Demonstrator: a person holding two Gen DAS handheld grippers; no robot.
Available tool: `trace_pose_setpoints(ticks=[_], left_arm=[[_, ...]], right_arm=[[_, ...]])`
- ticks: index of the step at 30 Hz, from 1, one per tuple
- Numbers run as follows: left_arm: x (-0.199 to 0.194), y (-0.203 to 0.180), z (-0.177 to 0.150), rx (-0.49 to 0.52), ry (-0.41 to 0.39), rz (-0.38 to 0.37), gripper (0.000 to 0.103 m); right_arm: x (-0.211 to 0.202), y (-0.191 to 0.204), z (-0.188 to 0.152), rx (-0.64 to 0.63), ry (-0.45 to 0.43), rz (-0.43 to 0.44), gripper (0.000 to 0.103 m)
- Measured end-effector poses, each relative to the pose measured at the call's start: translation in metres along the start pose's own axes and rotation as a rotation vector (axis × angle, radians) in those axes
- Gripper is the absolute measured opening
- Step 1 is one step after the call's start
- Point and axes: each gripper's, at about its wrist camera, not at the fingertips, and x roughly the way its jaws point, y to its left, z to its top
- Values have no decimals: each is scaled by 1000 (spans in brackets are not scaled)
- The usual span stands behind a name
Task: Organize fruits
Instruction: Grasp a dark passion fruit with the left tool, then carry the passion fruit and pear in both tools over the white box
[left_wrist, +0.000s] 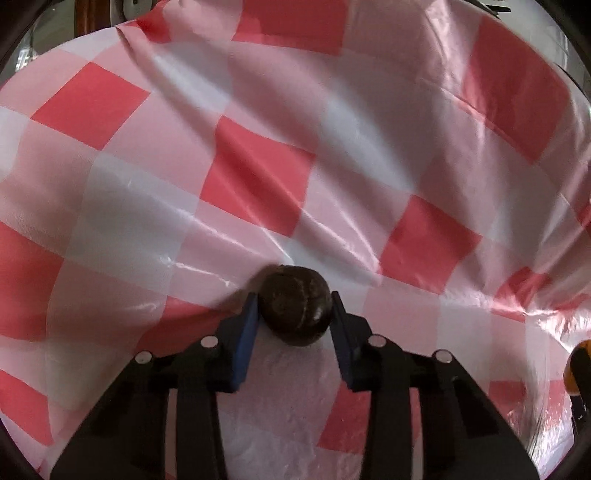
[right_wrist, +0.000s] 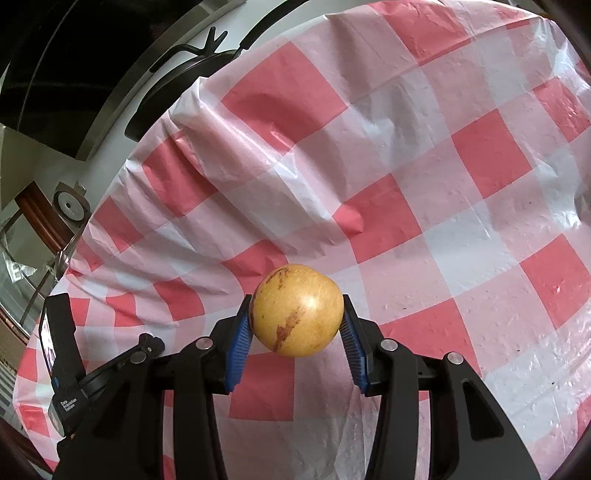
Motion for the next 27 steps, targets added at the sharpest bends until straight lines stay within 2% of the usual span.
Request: trace_pose_setpoints(ticks=[5,11,18,22,27], left_arm=[[-34,-2,-10,-9,-116,-29,38],[-59,-10,-35,-22,-145,-91,38],[-103,5,-83,-34,-174,-93,37],[-127,24,-110,-38,-187,-113,38],[-158,41,-132,-62,-207,-148,38]], right_arm=[[0,-1,0,2,5,12,45],[1,-5,1,16,6,34,45],[-4,-5,0,8,-3,72,45],[-37,-4,-13,-14,-79,99,45],[-97,4,-51,-46,-100,138,45]])
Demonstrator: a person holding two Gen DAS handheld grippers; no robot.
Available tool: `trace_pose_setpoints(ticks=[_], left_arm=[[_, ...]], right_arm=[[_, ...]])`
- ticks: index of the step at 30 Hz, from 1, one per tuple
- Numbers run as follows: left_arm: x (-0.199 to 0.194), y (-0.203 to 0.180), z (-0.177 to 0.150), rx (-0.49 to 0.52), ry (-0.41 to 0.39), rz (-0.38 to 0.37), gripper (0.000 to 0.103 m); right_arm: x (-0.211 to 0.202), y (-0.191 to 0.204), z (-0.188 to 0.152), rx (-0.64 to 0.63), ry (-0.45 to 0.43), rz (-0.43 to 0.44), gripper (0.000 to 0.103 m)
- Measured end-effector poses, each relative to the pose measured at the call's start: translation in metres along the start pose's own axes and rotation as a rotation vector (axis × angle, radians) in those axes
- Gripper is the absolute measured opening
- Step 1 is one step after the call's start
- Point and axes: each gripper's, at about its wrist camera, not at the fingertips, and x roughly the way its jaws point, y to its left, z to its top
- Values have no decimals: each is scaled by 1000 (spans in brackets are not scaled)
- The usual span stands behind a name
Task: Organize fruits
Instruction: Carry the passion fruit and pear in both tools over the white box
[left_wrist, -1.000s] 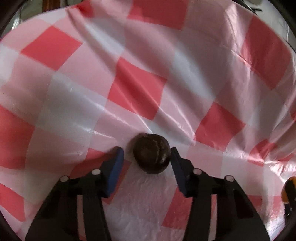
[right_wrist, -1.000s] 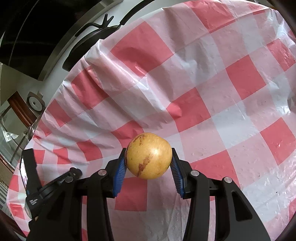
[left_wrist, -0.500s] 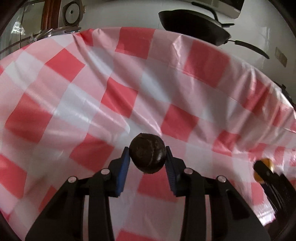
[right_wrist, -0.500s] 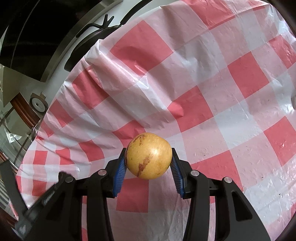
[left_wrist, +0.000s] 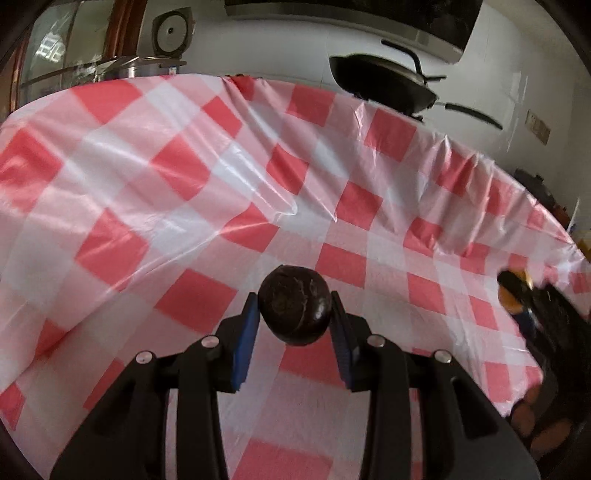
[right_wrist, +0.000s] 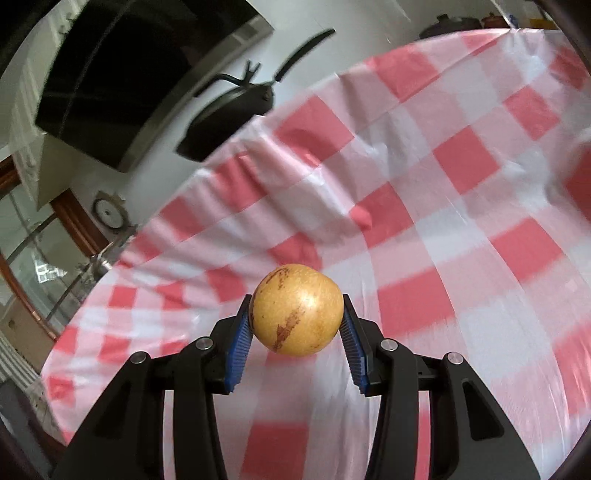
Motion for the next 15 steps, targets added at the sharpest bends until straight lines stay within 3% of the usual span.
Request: trace_pose_setpoints(ticks=[5,15], left_arm=[[-41,18,-21,-25,-10,-12,38],[-136,71,-72,39,-20,61,38]], right_arm=[[-54,28,-32,-67,17,42,45],[-115,87,-113,-260,187,124,45]])
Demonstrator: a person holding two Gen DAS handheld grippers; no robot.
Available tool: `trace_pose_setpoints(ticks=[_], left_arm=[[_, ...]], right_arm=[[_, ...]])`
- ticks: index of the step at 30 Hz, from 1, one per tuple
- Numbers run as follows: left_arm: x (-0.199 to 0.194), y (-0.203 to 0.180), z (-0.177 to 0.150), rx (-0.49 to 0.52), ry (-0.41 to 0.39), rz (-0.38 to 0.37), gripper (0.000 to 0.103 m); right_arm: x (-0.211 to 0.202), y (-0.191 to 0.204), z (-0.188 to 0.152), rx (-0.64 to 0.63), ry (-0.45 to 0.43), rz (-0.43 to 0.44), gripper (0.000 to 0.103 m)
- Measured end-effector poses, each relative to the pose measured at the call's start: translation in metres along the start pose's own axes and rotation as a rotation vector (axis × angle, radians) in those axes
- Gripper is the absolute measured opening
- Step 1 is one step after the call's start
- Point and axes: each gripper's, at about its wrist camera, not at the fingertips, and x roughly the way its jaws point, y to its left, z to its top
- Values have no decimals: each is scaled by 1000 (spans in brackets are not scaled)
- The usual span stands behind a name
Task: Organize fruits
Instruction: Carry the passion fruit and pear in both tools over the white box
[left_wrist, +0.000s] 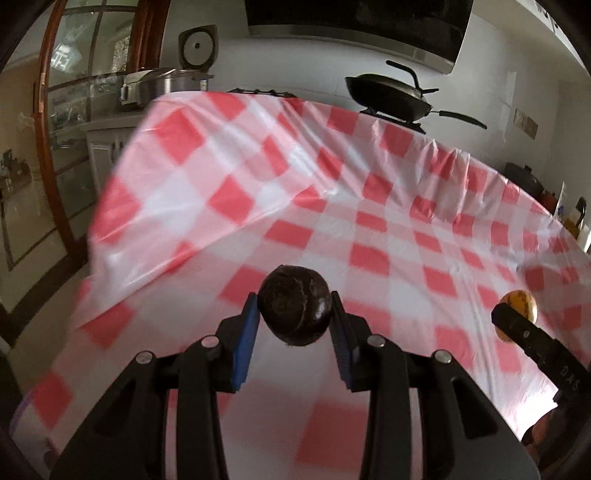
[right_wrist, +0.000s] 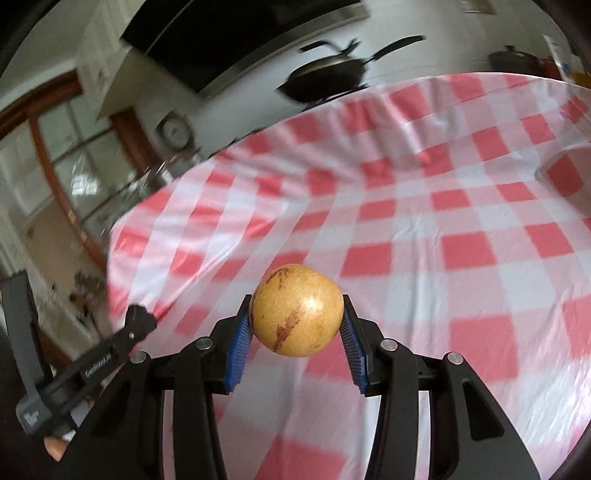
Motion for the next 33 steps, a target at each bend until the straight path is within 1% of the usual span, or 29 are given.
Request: trace_pose_setpoints(ticks=[9,16,19,25,29,33], left_arm=[[-39,58,-37,3,38,95,38],[-68,97,-60,-25,35,158,38],[-81,115,-70,-39,35,197,38],[-101,156,-102,-78,75,270,38],[-107,188,-131,-141,123,318,38],[-109,213,-154,-178,158,374,38]], right_arm=[[-3,71,-32,-181,89,80,45],[-1,122,-62,-314,153,150,45],[1,144,-75,-376,180,182,45],[-1,194,-117,-549,251,278,45],[-5,228,-147,-671,299,361,45],[-9,258,-180,-789,359,453,45]])
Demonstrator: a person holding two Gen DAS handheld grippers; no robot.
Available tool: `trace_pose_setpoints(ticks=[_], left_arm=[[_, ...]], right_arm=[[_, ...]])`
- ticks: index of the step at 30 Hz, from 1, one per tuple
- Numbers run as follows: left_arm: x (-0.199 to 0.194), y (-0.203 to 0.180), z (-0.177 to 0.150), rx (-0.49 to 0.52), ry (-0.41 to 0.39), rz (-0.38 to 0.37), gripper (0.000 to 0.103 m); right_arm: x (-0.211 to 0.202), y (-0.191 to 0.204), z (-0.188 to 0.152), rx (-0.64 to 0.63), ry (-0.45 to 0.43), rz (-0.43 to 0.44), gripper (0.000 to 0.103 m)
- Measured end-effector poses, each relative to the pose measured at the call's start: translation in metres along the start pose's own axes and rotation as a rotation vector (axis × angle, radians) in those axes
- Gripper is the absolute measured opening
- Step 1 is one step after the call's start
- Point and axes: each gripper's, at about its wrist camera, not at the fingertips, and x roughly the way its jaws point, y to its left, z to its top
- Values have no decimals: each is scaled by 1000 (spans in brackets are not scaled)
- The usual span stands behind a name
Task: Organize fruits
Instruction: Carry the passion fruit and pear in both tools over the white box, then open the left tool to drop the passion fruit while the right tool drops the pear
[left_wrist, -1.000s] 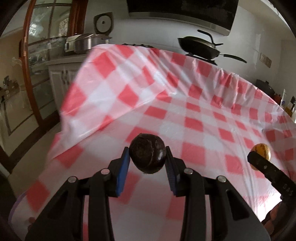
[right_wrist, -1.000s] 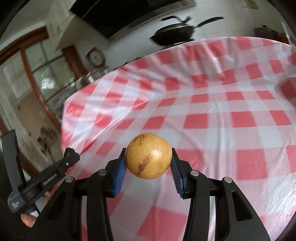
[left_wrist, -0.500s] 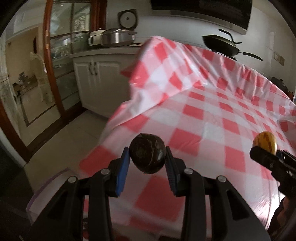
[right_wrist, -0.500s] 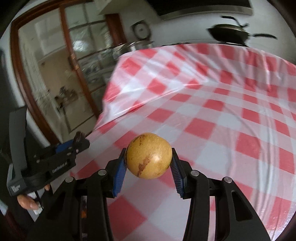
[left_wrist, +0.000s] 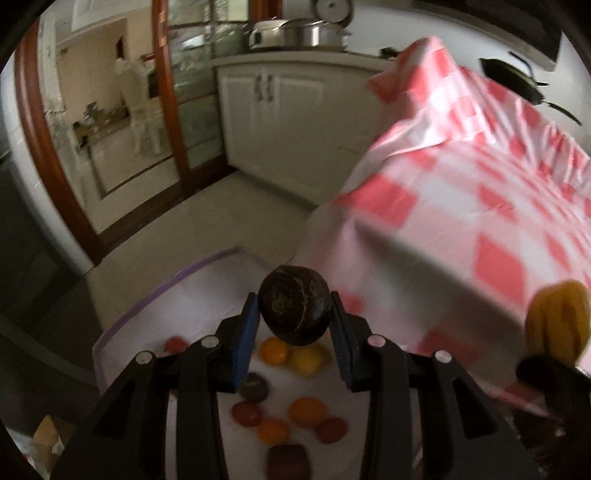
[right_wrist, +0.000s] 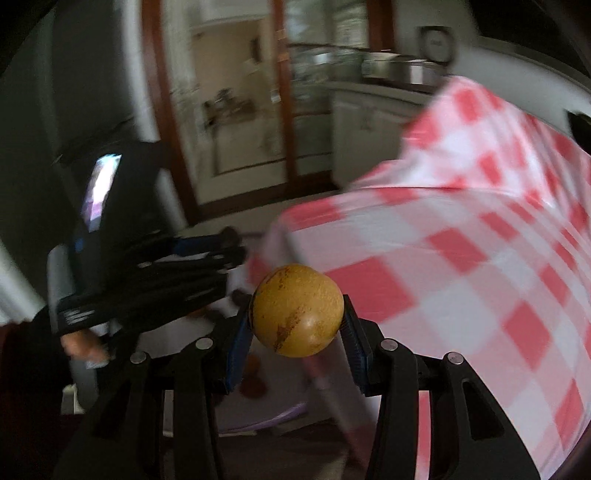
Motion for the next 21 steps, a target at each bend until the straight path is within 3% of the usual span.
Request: trace_pose_setpoints(ticks=[6,12,16,21], left_arm=[[26,32,-22,-57,61,83,38],[62,58,-45,-143,191,132,38],[83,76,-60,-227,284,114,38],[98,90,-74,-302,344,112,38]], right_arm=[[49,45,-13,-157,156,79,45],[116,62,-27,-219,358,71,45],[144,68,-28,-216,421,73,45],[167,72,-27,-187,473,76,45]])
